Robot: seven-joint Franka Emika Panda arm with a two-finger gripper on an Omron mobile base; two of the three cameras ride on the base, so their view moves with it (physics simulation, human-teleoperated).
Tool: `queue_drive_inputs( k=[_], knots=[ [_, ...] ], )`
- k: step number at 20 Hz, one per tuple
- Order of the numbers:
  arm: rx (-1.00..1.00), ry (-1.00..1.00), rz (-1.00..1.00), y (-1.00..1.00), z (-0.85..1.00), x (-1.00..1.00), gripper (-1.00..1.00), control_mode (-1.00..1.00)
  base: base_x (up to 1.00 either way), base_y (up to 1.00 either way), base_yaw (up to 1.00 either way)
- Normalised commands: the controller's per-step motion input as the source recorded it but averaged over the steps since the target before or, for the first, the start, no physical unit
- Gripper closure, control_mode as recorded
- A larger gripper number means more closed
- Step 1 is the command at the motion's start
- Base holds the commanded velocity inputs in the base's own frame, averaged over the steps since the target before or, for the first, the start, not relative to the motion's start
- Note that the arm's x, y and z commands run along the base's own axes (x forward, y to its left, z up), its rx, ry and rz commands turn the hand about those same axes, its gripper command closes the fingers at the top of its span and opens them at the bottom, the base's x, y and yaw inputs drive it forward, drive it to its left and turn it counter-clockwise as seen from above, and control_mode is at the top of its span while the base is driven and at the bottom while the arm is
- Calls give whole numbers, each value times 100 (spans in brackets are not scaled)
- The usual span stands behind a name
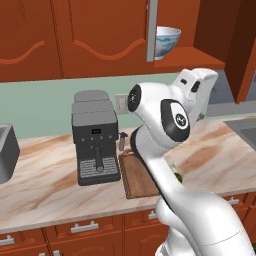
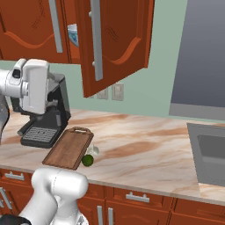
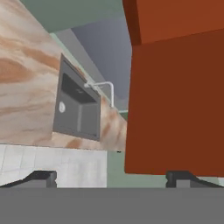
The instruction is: Open the cabinet. Place the bowl and condiment on the counter. Then place the lime and garlic on the cutting board.
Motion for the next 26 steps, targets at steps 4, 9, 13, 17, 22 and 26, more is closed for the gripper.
queue_drive_inputs(
  k=[4,9,13,17,22,26],
  knots=[
    [-1,0,-17,-21,3,37,-100,-100,0,0,0],
    [-1,0,-18,-20,3,35,-100,-100,0,0,0],
    [0,0,-18,-21,2,35,-100,-100,0,0,0],
    [0,0,-17,-22,1,35,-100,-100,0,0,0],
    [-1,0,-18,-16,6,26,-100,-100,0,0,0],
    [-3,2,-15,-1,14,10,-100,-100,0,0,0]
  ],
)
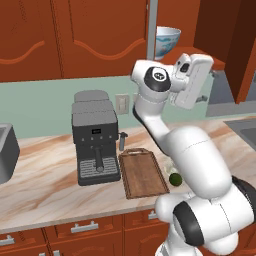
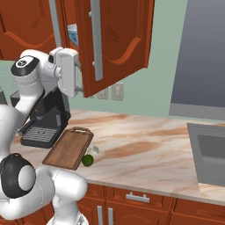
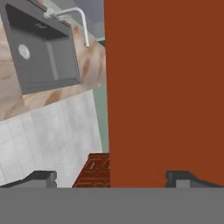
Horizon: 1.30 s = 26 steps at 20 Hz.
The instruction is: Open the cabinet. Place the bowl and condiment on the counter. Then place the lime and garlic on the cutting board.
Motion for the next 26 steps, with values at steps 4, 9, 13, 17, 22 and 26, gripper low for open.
queue_drive_inputs(
  k=[4,9,13,17,22,26],
  knots=[
    [-3,6,-14,-17,10,1,-100,-100,0,0,0],
    [0,4,-11,-31,2,0,-100,-100,0,0,0],
    [0,0,-7,-21,1,6,-100,-100,0,0,0],
    [0,0,-2,-20,1,5,-100,-100,0,0,0],
    [0,0,-1,-26,1,1,-100,-100,0,0,0],
    [0,0,-1,-29,0,0,-100,-100,0,0,0]
  ],
)
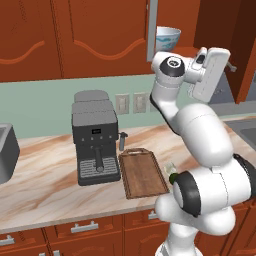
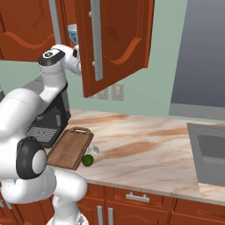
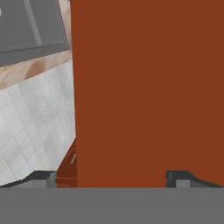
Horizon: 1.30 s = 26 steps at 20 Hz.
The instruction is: Open the cabinet. Place the bowl and condiment on the counter. Then place the lime and garlic on the cutting board.
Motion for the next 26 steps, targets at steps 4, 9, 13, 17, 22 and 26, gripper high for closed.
queue_drive_inputs(
  k=[4,9,13,17,22,26],
  knots=[
    [0,0,-3,-32,1,0,-100,-100,0,0,0],
    [0,0,-3,-33,2,0,-100,-100,0,0,0],
    [0,0,-2,-32,3,0,-100,-100,0,0,0],
    [1,0,-1,-34,4,0,-100,-100,0,0,0],
    [4,-1,-1,-38,5,0,-100,-100,0,0,0],
    [4,-4,0,-36,6,0,-100,-100,0,0,0]
  ],
)
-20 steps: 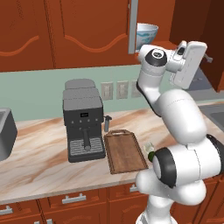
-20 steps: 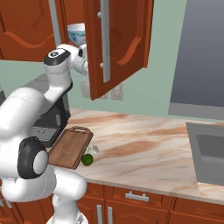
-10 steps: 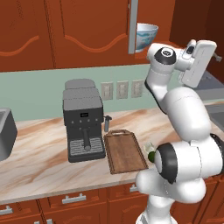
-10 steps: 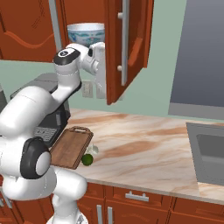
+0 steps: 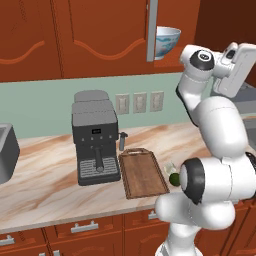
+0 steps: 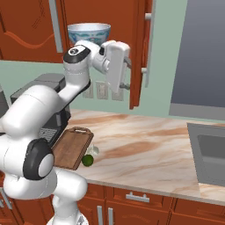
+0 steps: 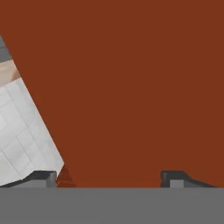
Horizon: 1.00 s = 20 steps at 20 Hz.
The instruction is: Open the cabinet. Place the bowl and condiment on the counter. Then place the lime and garlic on the cutting board.
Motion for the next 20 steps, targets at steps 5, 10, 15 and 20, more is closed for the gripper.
queue_drive_inputs(
  k=[5,10,15,20],
  knots=[
    [3,-5,0,-29,6,0,-100,-100,0,0,0],
    [3,-5,0,-24,6,0,-100,-100,0,0,0],
    [0,-15,0,-1,1,-13,-100,-100,0,0,0],
    [0,-22,3,34,0,-28,-100,-100,0,0,0]
  ],
)
